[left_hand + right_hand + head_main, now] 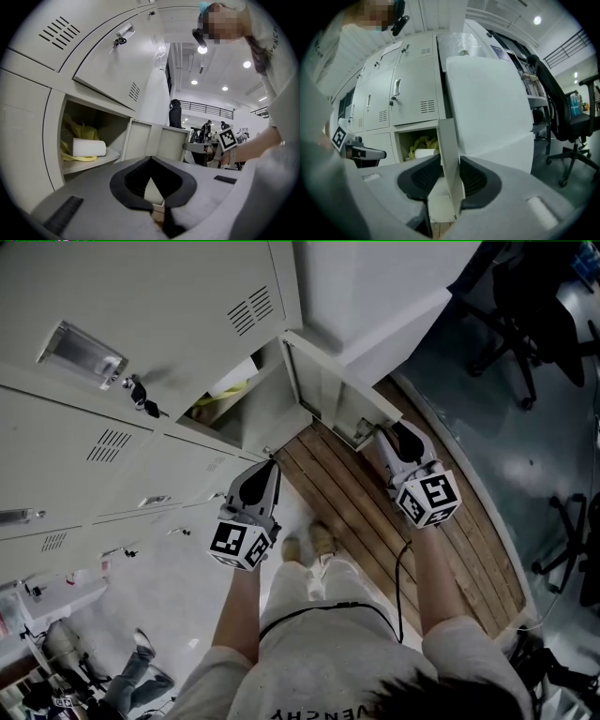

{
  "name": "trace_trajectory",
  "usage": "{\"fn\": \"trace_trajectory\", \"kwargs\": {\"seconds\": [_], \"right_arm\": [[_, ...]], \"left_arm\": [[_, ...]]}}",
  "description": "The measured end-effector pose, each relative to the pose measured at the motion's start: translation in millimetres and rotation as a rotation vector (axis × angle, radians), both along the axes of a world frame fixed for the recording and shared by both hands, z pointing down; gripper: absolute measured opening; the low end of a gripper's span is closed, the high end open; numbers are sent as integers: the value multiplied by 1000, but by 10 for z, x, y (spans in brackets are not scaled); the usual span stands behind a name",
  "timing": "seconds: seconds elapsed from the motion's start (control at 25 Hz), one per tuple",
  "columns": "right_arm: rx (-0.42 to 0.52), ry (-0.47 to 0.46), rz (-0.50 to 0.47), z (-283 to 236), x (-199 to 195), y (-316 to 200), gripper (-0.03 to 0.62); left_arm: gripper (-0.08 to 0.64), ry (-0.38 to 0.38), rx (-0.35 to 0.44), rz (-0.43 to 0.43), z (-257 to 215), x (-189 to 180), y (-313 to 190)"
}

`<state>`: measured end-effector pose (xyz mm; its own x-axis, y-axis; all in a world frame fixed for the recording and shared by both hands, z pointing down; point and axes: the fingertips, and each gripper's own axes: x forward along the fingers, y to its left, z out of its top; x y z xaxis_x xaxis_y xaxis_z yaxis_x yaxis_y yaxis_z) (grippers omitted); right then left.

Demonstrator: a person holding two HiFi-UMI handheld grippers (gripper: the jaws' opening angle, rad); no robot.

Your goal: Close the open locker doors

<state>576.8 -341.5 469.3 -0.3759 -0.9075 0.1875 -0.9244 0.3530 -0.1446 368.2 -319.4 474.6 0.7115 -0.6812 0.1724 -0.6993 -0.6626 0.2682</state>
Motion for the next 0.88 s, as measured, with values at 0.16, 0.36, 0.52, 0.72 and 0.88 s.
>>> {"fn": "trace_trajectory", "kwargs": {"seconds": [0.16,0.36,0.52,0.72,0.88], "right_arm": [[-7,26,-64,17,-134,73,110],[-23,43,-124,26,-353,177,101],[-37,41,-171,32,-561,249,110],[-28,65,-237,29,-829,299,124],[-19,72,-283,42,-1083,338,137]], "left_arm": [[-3,3,10,-24,-26,-29,16],[-3,9,6,-66,-27,-155,65],[-3,7,7,-106,-43,-341,60],[-3,5,14,-156,-45,-574,24],[-3,4,11,-189,-20,-752,51]]}}
